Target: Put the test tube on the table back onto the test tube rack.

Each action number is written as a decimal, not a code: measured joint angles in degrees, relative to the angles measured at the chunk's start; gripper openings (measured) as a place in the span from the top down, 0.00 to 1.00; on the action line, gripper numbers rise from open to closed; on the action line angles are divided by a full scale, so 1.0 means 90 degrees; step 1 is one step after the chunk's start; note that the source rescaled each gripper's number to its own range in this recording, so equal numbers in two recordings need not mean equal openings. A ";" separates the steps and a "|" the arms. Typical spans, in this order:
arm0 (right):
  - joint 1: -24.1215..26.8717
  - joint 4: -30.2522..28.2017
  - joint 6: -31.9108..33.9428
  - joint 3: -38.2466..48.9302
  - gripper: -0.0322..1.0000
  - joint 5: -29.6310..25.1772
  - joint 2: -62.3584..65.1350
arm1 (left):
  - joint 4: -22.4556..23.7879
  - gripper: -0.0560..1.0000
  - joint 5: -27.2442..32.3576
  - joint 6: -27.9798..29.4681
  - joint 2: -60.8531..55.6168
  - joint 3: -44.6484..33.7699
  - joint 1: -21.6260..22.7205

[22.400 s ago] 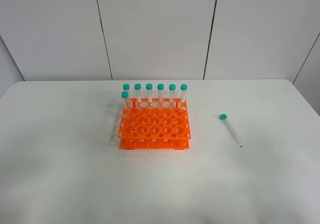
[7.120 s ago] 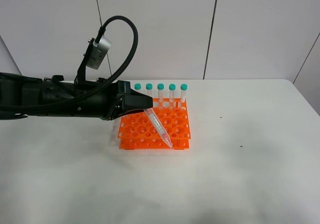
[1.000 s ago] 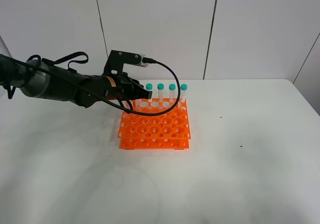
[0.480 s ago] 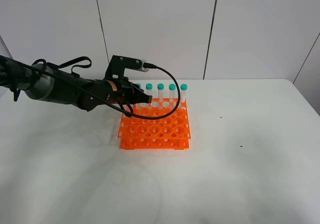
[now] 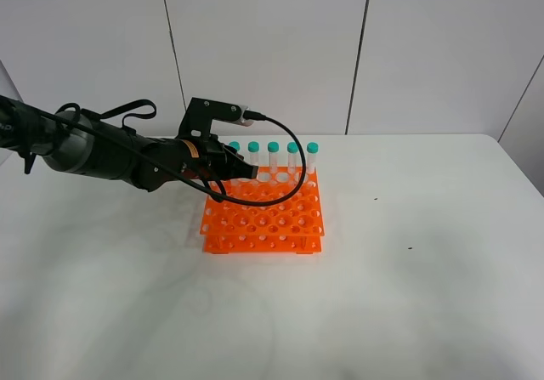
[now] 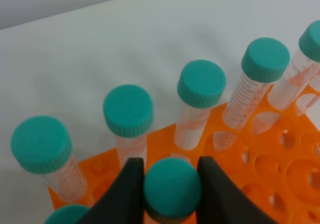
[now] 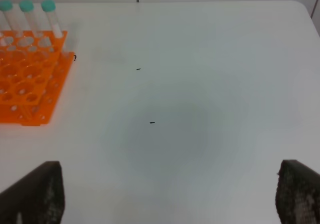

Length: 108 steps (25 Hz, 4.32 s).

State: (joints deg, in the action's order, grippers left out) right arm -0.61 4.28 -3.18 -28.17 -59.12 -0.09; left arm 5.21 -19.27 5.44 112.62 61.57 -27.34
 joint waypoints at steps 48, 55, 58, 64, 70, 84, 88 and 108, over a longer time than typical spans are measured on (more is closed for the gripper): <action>0.0000 0.0018 0.0000 0.0000 0.08 0.0000 0.0000 | 0.0403 0.84 -0.0205 0.0227 0.0163 0.0000 0.0000; 0.0000 0.0018 0.0000 0.0000 0.08 0.0000 0.0000 | 0.0416 0.66 -0.0136 0.0230 -0.0022 -0.0006 -0.0007; 0.0000 0.0018 0.0000 0.0000 0.08 0.0000 0.0000 | 0.0418 0.65 -0.0089 0.0230 -0.0130 -0.0008 -0.0007; 0.0000 0.0018 0.0000 0.0000 0.08 0.0000 0.0000 | 0.0418 0.65 0.0298 0.0205 -0.0790 -0.0020 -0.0007; 0.0000 0.0018 0.0000 0.0000 0.08 0.0000 0.0000 | 0.0445 0.38 0.1658 0.0187 -0.1823 -0.0020 -0.0007; 0.0000 0.0019 0.0000 0.0000 0.08 0.0000 0.0000 | -0.0871 0.00 0.6837 -0.0717 -0.1677 0.1721 0.0733; 0.0000 0.0019 0.0000 0.0000 0.08 0.0000 0.0000 | -0.0952 0.00 0.7739 -0.0766 -0.0956 0.2316 0.1382; 0.0000 0.0019 0.0000 0.0000 0.08 0.0000 0.0000 | -0.0964 0.01 0.9608 -0.0773 -0.0920 0.2085 0.3284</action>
State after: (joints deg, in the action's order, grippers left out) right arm -0.61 4.45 -3.18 -28.17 -59.12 -0.09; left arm -3.47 67.20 -1.51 104.34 80.34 2.21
